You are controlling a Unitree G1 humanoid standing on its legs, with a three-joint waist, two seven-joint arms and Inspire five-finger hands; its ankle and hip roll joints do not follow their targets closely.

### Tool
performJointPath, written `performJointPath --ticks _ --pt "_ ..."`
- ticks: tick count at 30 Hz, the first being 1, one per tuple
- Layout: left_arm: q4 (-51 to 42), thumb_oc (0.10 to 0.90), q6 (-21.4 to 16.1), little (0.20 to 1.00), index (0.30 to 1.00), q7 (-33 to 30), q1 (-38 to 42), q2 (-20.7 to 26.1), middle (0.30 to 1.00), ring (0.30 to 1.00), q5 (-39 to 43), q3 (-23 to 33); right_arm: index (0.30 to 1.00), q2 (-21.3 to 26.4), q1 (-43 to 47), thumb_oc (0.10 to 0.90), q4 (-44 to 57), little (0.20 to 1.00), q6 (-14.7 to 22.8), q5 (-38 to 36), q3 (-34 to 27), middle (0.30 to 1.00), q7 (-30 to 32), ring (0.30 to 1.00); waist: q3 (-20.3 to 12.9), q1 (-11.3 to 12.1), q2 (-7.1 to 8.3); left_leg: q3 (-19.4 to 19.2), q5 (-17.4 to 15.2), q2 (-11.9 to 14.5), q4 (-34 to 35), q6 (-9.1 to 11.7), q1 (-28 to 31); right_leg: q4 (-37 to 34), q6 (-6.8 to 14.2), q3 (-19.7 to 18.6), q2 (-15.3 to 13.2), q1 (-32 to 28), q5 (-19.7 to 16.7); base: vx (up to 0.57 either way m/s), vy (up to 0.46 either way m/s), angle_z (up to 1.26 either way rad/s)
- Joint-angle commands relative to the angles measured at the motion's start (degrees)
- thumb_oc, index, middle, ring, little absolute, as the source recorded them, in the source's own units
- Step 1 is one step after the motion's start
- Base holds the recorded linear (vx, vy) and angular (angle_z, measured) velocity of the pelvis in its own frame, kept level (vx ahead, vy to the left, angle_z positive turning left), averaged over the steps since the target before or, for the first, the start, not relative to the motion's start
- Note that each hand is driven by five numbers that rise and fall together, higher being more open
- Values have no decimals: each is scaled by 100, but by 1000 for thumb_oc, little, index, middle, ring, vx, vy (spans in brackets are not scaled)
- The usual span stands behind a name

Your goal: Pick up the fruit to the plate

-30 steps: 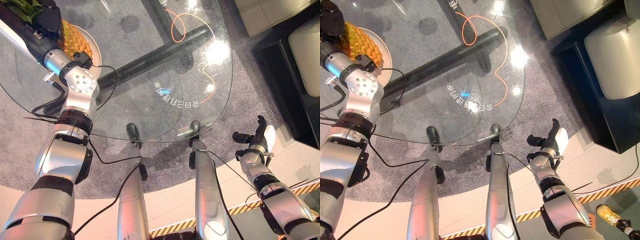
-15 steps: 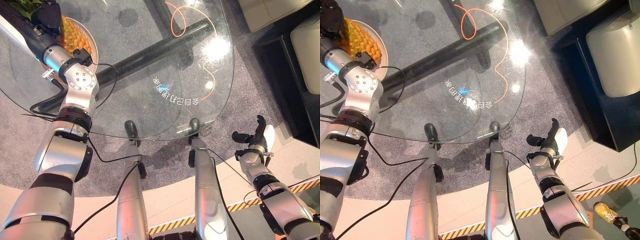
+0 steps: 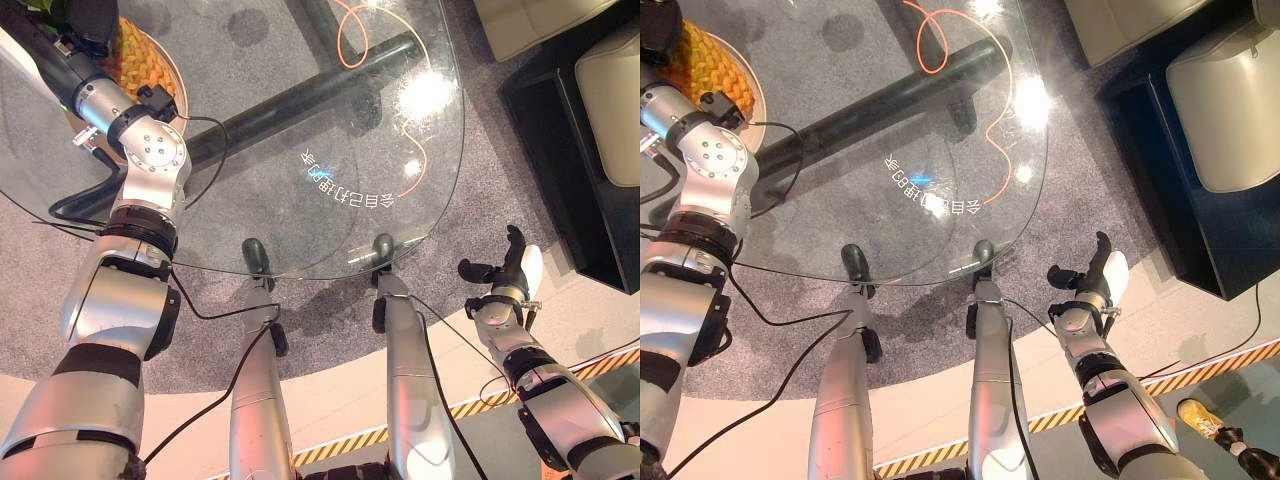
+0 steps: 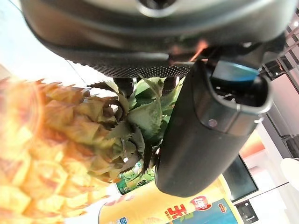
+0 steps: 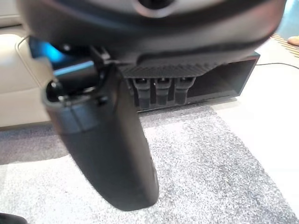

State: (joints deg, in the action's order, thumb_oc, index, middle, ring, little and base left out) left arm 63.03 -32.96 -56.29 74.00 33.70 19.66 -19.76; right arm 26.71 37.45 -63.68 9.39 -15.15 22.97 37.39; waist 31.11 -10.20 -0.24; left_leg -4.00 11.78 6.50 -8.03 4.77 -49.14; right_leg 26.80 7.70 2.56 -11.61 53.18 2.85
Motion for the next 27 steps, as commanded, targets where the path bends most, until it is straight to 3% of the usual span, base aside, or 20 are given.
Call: performJointPath --ticks 1,11,20,27 --pt "-39 539 -523 639 676 -18 735 633 676 676 -458 -86 900 56 -301 800 -70 900 112 32 -105 900 451 900 -131 163 256 -259 -1184 -95 -1007 -28 68 -773 -165 -1 441 -204 -381 -34 -19 0" --pt "-420 490 -689 590 634 201 331 561 634 634 -491 23 900 33 -317 800 -86 900 124 38 -202 900 545 900 -131 278 217 -233 -1143 -139 -897 -20 140 -872 -142 83 397 -311 -412 -27 -5 0" --pt "-806 525 -806 625 665 263 -117 552 665 665 -631 202 900 21 -367 800 21 900 74 -11 -308 900 627 900 -131 395 204 -179 -1150 -155 -890 -26 145 -887 -136 173 361 -358 -416 -10 -11 0" --pt "-1092 602 -864 702 731 186 -485 507 731 731 -673 327 900 27 -430 800 33 900 83 0 -394 900 649 900 -131 474 163 -148 -1168 -187 -902 -49 142 -858 -137 229 332 -357 -403 0 0 0"
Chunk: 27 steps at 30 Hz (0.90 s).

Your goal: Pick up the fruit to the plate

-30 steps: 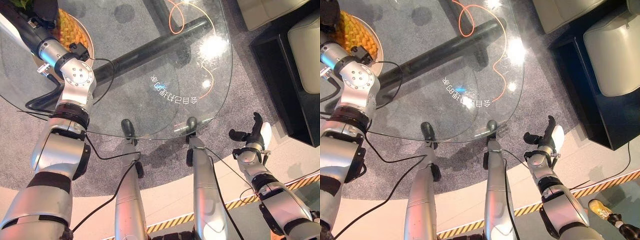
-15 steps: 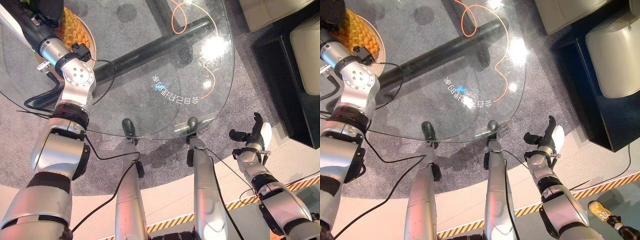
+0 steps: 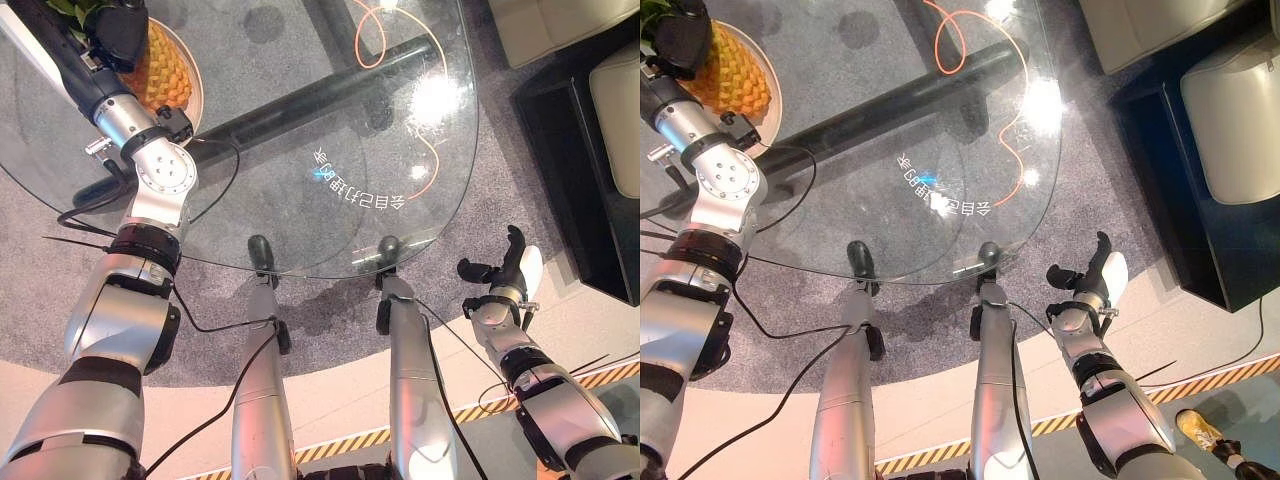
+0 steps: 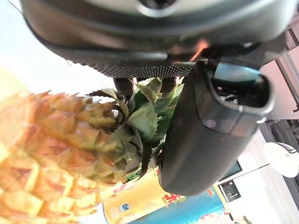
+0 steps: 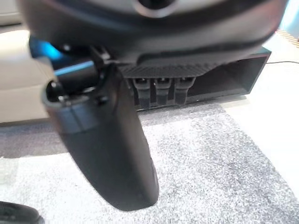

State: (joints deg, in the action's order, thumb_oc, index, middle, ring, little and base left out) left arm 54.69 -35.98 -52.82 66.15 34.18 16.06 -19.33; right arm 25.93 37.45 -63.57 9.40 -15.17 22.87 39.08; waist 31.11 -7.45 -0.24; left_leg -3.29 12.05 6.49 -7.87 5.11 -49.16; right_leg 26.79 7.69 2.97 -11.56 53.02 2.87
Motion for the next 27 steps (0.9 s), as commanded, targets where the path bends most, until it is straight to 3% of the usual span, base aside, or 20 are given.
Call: performJointPath --ticks 1,2,3,27 --pt "-287 627 -559 727 752 -171 269 468 752 752 -346 308 900 112 -425 800 22 900 82 -6 -396 900 479 900 -131 212 164 -206 -1197 -190 -929 -82 131 -860 -135 195 322 -338 -407 0 0 0" --pt "-290 679 -560 779 796 -188 237 457 796 796 -395 329 900 113 -426 800 25 900 85 -5 -402 900 480 900 -131 212 166 -207 -1201 -186 -931 -85 130 -851 -137 197 323 -335 -400 0 0 0" --pt "-303 800 -564 900 900 -171 222 478 900 900 -372 331 900 106 -431 800 20 900 89 -13 -395 900 490 900 -131 221 165 -206 -1195 -188 -921 -87 136 -859 -137 202 323 -344 -403 0 0 0" --pt "-746 800 -717 900 900 -256 -374 390 900 900 -557 513 900 89 -604 800 122 900 89 -15 -548 900 558 900 -131 339 129 -163 -1198 -225 -893 -110 173 -885 -121 278 270 -414 -416 -1 -2 1"
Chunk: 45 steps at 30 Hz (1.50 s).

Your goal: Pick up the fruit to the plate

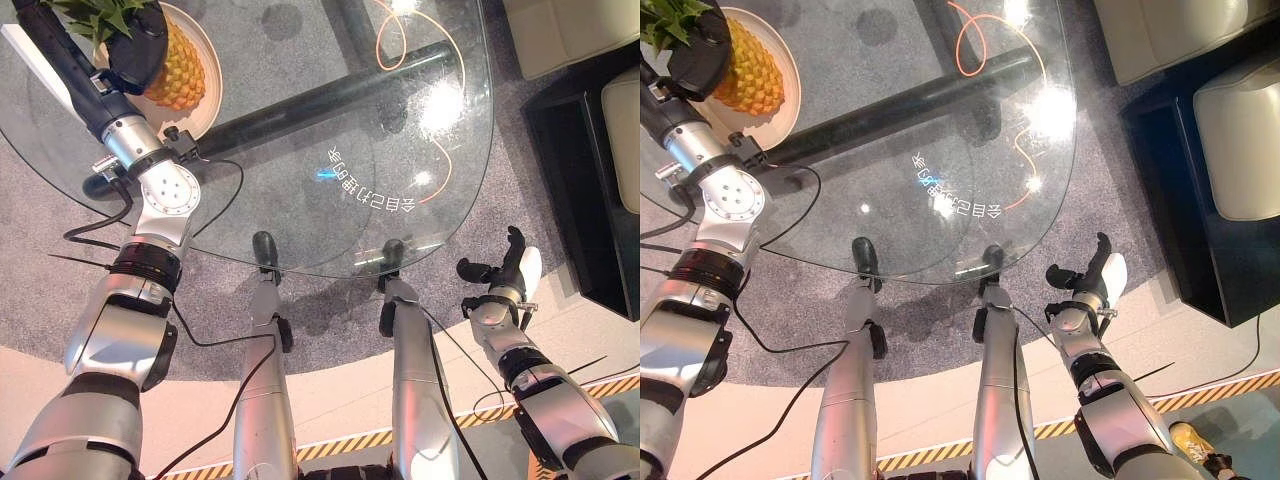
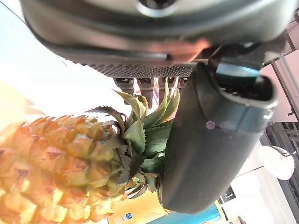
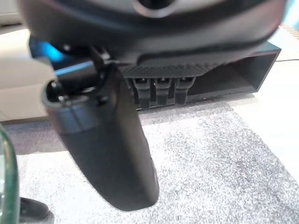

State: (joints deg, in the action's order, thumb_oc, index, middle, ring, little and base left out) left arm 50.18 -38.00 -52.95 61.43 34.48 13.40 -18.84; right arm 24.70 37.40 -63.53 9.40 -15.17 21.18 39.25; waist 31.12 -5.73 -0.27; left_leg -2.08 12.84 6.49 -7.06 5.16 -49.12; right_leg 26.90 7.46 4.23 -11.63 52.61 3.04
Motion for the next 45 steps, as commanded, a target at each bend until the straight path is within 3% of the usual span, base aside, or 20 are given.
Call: performJointPath --ticks 1,23,37,45 --pt "-319 800 -526 900 900 -301 65 349 900 900 -330 482 900 221 -586 800 82 900 103 -20 -391 900 526 900 -132 177 126 -283 -1274 -227 -967 -116 173 -901 -95 158 270 -377 -434 0 0 0" --pt "-765 800 -678 900 900 -830 -342 245 900 900 -702 816 900 128 -709 800 60 900 141 -69 -468 900 602 900 -132 283 110 -245 -1263 -254 -828 -106 522 -945 -76 222 220 -749 -405 0 0 0" --pt "-1139 800 -772 900 900 -732 -482 183 900 900 -816 868 900 162 -780 800 -41 900 169 -98 -580 900 554 900 -132 326 39 -261 -1244 -275 -698 -104 879 -1052 -83 240 164 -1129 -383 -9 -2 1" --pt "-1499 800 -697 900 900 -361 -733 145 900 900 -667 1011 900 98 -1006 800 -10 900 329 -158 -662 900 431 900 -132 377 5 -213 -1183 -314 -412 -102 1454 -1259 -39 217 130 -1686 -417 -4 -1 0"
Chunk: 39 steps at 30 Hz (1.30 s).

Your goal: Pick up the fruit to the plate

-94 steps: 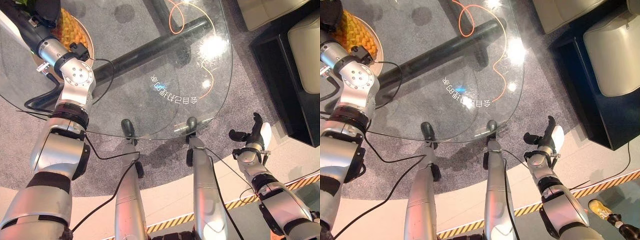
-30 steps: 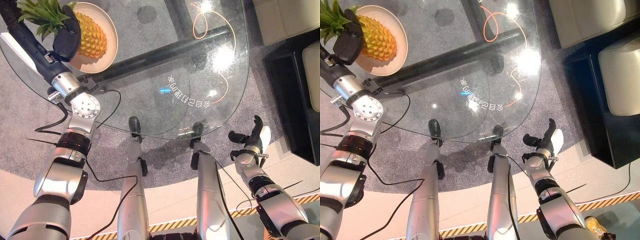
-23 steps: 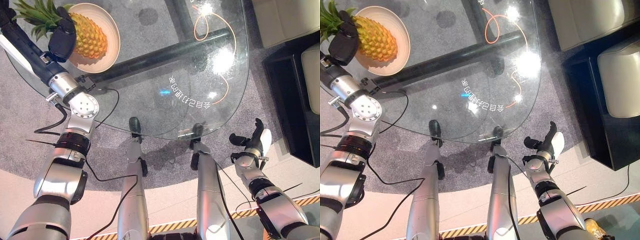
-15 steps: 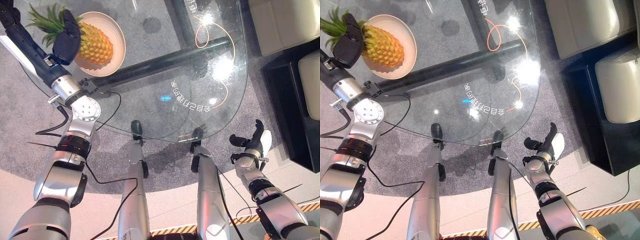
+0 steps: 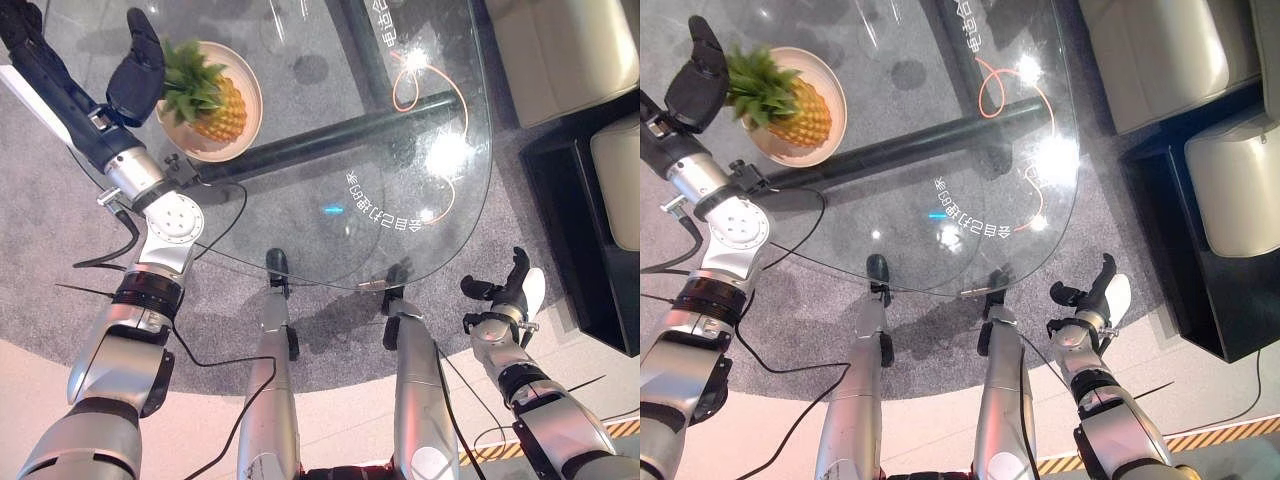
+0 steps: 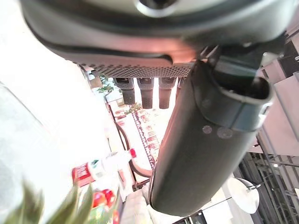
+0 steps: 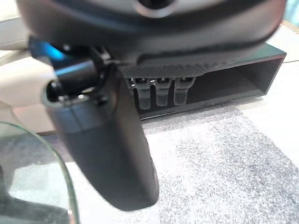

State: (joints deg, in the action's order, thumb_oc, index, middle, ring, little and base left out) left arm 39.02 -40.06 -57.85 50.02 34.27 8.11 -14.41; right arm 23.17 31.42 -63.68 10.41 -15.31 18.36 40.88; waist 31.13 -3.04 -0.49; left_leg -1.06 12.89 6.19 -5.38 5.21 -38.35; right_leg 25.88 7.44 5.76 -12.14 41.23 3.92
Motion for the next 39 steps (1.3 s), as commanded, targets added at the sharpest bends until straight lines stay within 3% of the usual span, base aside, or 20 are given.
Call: performJointPath --ticks 1,8,13,16,19,22,25,36,39 --pt "-447 800 -457 900 900 553 270 177 900 900 215 637 900 238 -504 800 40 900 272 -135 -444 900 238 900 -134 131 17 -301 -1169 -280 -493 -101 560 -1217 -13 64 158 -727 -515 -40 -32 3" --pt "-385 800 -84 900 900 2409 -533 239 900 900 1910 1078 900 264 -1045 800 94 900 444 -195 -823 900 5 900 -165 216 -56 -259 -1038 -250 11 -62 1700 -1577 66 54 78 -1889 -548 8 -22 0" --pt "45 800 515 900 900 3551 -1751 261 900 900 2689 1500 900 226 -1834 800 21 900 653 -45 -1179 900 -361 900 -896 206 -85 -311 -986 -197 546 4 2610 -2131 93 55 57 -2875 -579 166 -12 3" --pt "318 800 674 900 900 4016 -2607 38 900 900 2830 1751 900 182 -2294 800 2 900 704 147 -1390 900 -636 900 -1309 199 -79 -305 -1011 -190 720 7 3088 -2309 90 96 84 -3378 -564 232 14 0" --pt "485 800 817 900 900 4098 -3076 -137 900 900 2516 1814 900 158 -2572 800 39 900 702 295 -1475 900 -873 900 -1530 185 -72 -304 -1061 -183 749 -6 3317 -2369 89 116 89 -3623 -540 188 3 6" --pt "1087 800 1232 900 900 4696 -3821 -408 900 900 1994 1824 900 92 -2985 800 -50 900 548 578 -1576 900 -1296 900 -1984 182 -53 -371 -1132 -136 852 -8 3769 -2522 107 202 96 -4066 -539 283 5 4" --pt "1446 800 1326 900 900 4819 -4141 -501 900 900 1800 1821 900 82 -3111 800 -275 900 511 709 -1609 900 -1532 900 -2199 200 -65 -431 -1172 -89 942 6 3997 -2649 126 270 100 -4291 -547 184 7 -7" --pt "2644 800 2109 900 900 5822 -4701 -823 900 900 1487 1773 900 -45 -3219 800 -711 900 -47 846 -1446 900 -2585 900 -2532 187 -60 -566 -1257 53 1038 69 4360 -2889 167 471 96 -4725 -541 82 8 -3" --pt "2961 800 2567 900 900 6222 -4710 -944 900 900 1291 1662 900 -102 -3185 800 -895 900 -275 886 -1368 900 -2915 900 -2581 189 -57 -589 -1246 88 1038 84 4381 -2890 167 543 99 -4776 -518 45 3 0"
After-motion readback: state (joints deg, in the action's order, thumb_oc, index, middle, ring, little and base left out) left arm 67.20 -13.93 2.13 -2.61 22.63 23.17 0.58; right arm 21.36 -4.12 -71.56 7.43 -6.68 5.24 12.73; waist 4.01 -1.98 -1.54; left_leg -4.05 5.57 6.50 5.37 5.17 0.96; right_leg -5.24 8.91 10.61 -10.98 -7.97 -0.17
